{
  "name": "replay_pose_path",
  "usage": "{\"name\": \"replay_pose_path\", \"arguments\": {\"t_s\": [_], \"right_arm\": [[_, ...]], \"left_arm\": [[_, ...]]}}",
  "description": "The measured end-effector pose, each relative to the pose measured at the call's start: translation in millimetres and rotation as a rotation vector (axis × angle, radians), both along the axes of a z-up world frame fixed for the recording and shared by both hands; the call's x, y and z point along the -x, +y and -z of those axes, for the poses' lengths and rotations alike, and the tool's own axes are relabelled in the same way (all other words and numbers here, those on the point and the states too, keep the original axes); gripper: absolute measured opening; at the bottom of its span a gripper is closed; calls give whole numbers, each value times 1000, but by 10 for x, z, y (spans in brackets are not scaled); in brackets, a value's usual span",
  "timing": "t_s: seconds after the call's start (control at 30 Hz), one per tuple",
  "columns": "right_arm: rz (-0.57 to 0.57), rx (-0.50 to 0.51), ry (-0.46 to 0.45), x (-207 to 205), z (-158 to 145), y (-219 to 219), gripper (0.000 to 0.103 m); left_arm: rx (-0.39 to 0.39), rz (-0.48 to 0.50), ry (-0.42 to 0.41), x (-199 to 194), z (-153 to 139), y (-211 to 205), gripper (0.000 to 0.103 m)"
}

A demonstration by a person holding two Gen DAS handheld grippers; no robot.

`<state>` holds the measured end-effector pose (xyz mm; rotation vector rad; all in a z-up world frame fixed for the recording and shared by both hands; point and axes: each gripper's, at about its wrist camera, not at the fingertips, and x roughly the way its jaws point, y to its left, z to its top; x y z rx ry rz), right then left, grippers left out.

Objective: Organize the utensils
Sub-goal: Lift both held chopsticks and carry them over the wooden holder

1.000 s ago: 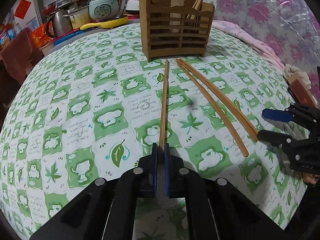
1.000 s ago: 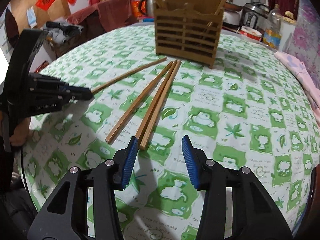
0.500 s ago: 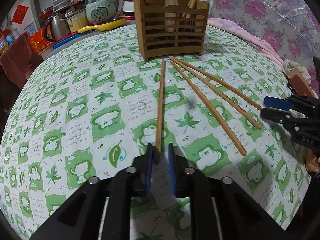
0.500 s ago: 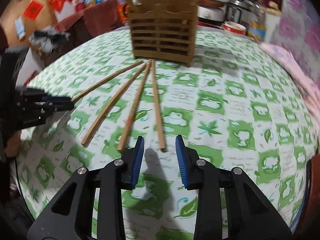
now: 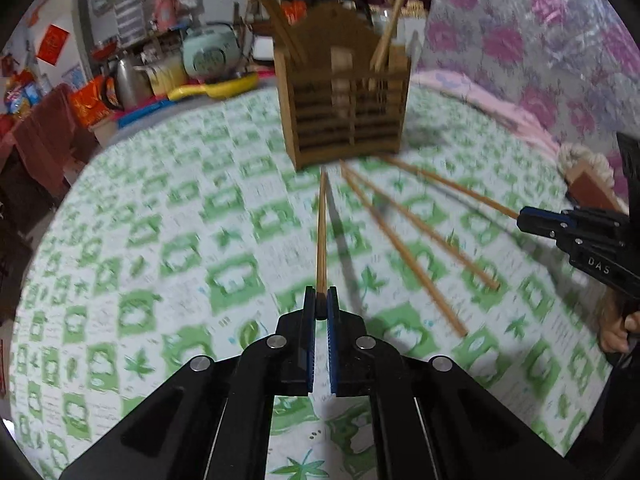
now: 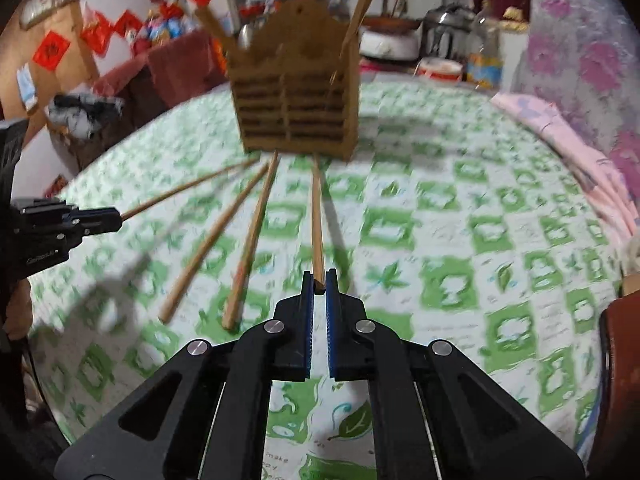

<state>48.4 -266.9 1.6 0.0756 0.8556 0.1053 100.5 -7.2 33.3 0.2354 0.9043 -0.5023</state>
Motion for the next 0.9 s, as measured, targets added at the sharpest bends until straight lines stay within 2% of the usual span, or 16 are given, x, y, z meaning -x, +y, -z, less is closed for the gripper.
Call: {"name": "replay_pose_path", "arguments": {"t_s": [0.37,0.67,0.9], "right_arm": [[35,7,-261,34,-1039,-78,6],[30,-25,-331,-295,-1461,-32,6],[24,-54,-399,-552,-1807,32,6]], "left_arm": [[108,-7,-163,-125,-1085,-166,6],[153,16,-195,-315,-1400,-432,6],[203,5,-270,-575,-1836,-574,6]]}}
